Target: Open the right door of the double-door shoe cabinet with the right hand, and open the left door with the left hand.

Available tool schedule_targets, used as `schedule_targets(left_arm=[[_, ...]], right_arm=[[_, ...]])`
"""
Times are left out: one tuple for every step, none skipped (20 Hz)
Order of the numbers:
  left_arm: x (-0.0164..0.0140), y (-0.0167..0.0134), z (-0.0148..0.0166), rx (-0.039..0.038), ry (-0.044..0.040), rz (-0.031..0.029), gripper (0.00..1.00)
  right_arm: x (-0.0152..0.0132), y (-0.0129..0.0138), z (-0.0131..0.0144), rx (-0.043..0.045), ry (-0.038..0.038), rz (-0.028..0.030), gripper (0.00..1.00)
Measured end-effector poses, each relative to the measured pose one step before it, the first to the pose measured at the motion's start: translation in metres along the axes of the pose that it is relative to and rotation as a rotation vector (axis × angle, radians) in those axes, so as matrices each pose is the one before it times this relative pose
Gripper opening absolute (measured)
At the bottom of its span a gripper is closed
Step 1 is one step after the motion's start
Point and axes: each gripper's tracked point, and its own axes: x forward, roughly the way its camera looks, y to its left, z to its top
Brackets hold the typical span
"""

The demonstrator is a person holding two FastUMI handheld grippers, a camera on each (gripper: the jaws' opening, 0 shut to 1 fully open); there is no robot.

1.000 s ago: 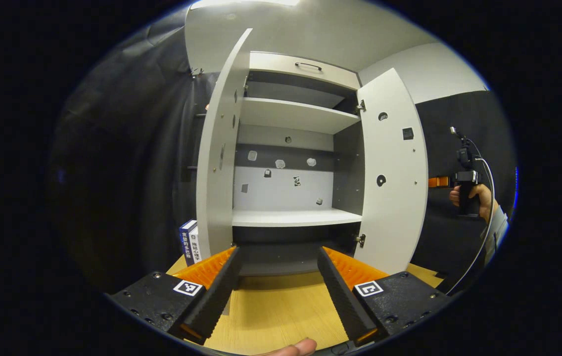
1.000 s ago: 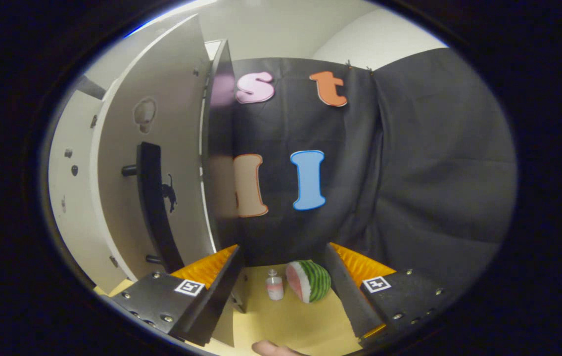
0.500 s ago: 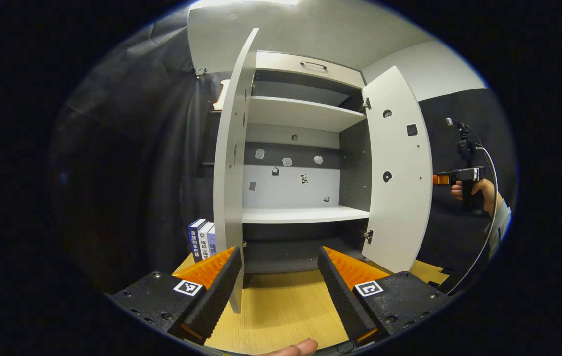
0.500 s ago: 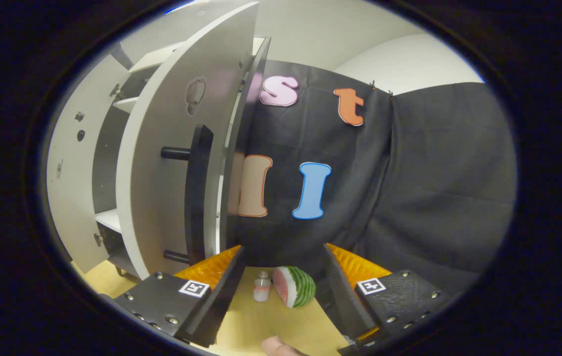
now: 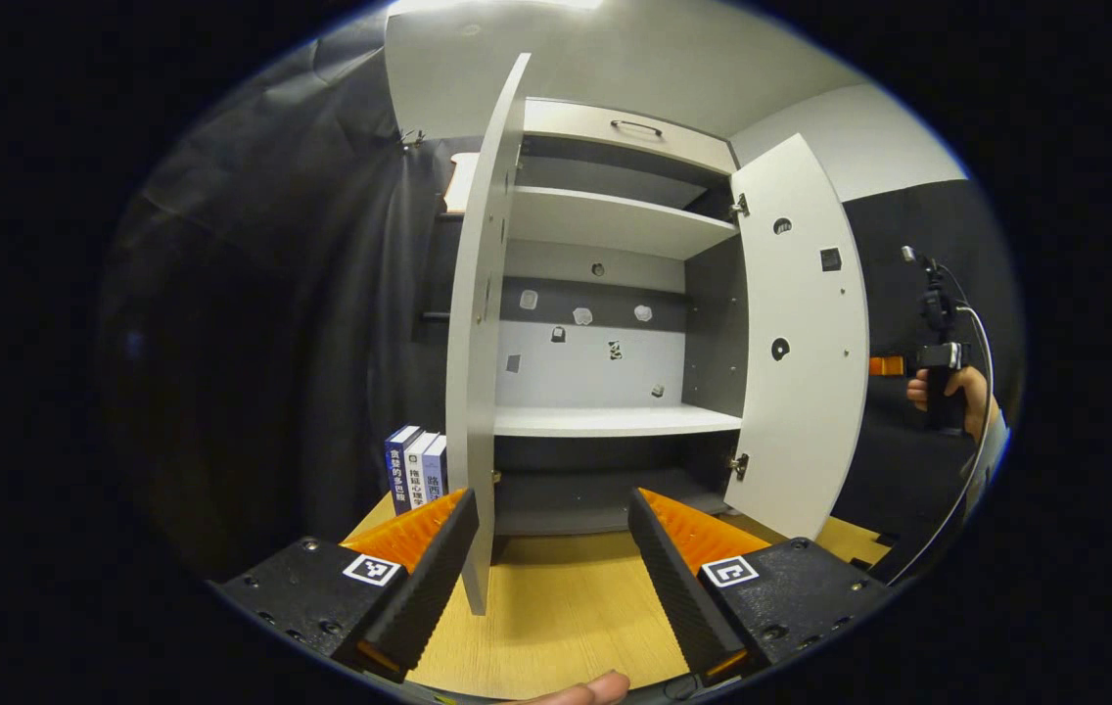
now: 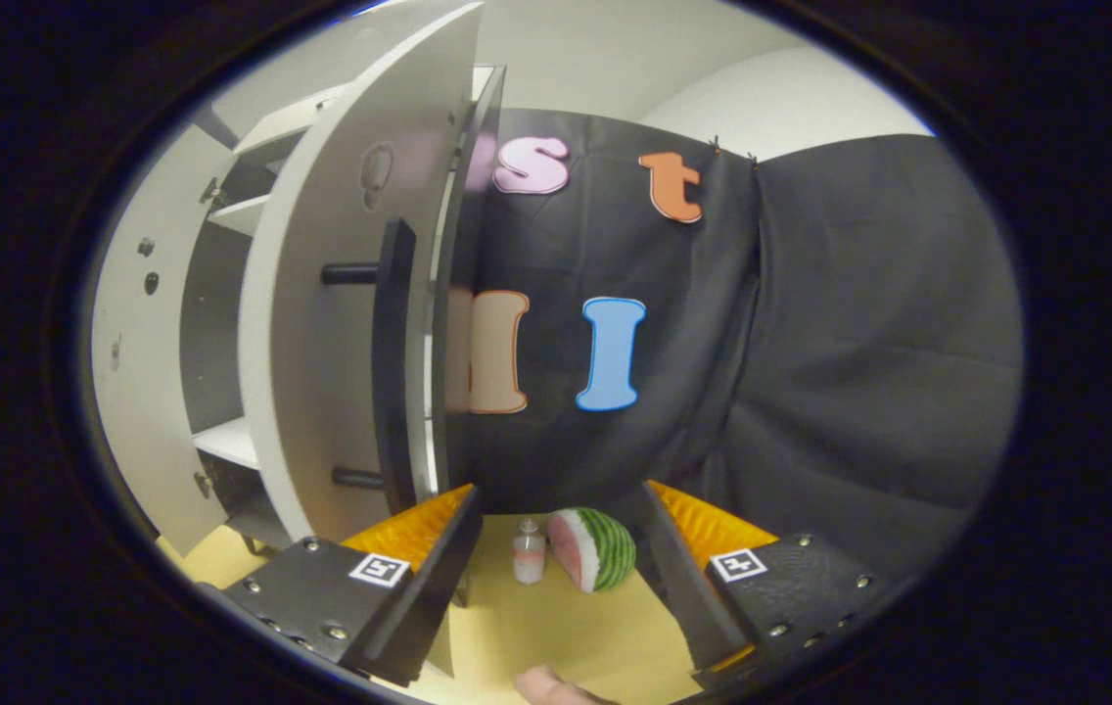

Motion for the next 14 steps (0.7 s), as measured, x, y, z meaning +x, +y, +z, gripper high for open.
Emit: schedule_targets(left_arm=[[-0.00138,0.0006,-0.00055,0.00219,0.00014,0.00968,0.92],[-0.00169,-0.00129,-0.0007,0.00215,0.00064,0.00406,0.92],[-0.00281,-0.00275,0.00039,-0.00072,-0.00126,-0.00048,0.92],[-0.00331,-0.00199,0.00057,-0.00324,-0.00554,0.00007,0.96],[-0.00343,-0.00227,0.00106,-0.00447,-0.00532,0.00099,0.96],[-0.00427,-0.00236,0.00037,-0.00217,-0.00129,-0.00017,0.96],[-0.00415,-0.00194,0.00152,0.00497,-0.00369,0.00241,0.96],[-0.00435,-0.00037,0.00138,0.00982,-0.00037,0.00657,0.92],[-0.00544,0.00065,0.00159,0.00881,-0.00136,0.01222,0.96],[-0.005,0.00041,0.00198,0.00394,0.00005,0.01157,0.96],[-0.00564,-0.00067,0.00058,0.00306,0.00985,0.01164,0.96],[-0.00642,-0.00058,0.0001,0.00875,0.00407,0.0066,0.96],[-0.00696,0.00094,0.0039,0.01525,-0.0017,0.01399,0.96],[-0.00687,0.00207,0.00304,0.01167,-0.00834,0.01431,0.96]], right_arm=[[-0.01078,0.00107,-0.00361,0.00313,-0.00979,0.00013,0.96],[-0.01114,0.00487,-0.00351,0.00251,-0.01137,0.01114,0.95],[-0.01296,0.0066,-0.00414,0.0039,-0.00733,0.01244,0.99],[-0.01393,0.00884,-0.00063,-0.00006,-0.01159,0.01762,0.95],[-0.01356,0.00738,-0.0001,0.00264,-0.01149,0.01124,0.95],[-0.01533,0.00816,-0.0004,0.00033,-0.00625,0.00615,0.97],[-0.01445,0.00687,0.00005,-0.00271,-0.00468,0.00398,0.95],[-0.01535,0.00946,0.00168,-0.0043,-0.01122,0.01346,0.95],[-0.01585,0.01088,0.00074,0.00056,-0.01184,0.00948,0.95],[-0.01485,0.00689,0.0007,0.00869,-0.00723,-0.0016,0.96],[-0.01383,0.00728,-0.00246,0.00796,0.0016,0.00162,0.96],[-0.01356,0.00861,-0.00295,0.00627,0.0078,0.00327,0.95],[-0.01244,0.00882,-0.00333,0.00425,0.00543,0.00918,0.96],[-0.01118,0.01061,-0.00266,-0.0028,0.00503,0.01936,0.96]])
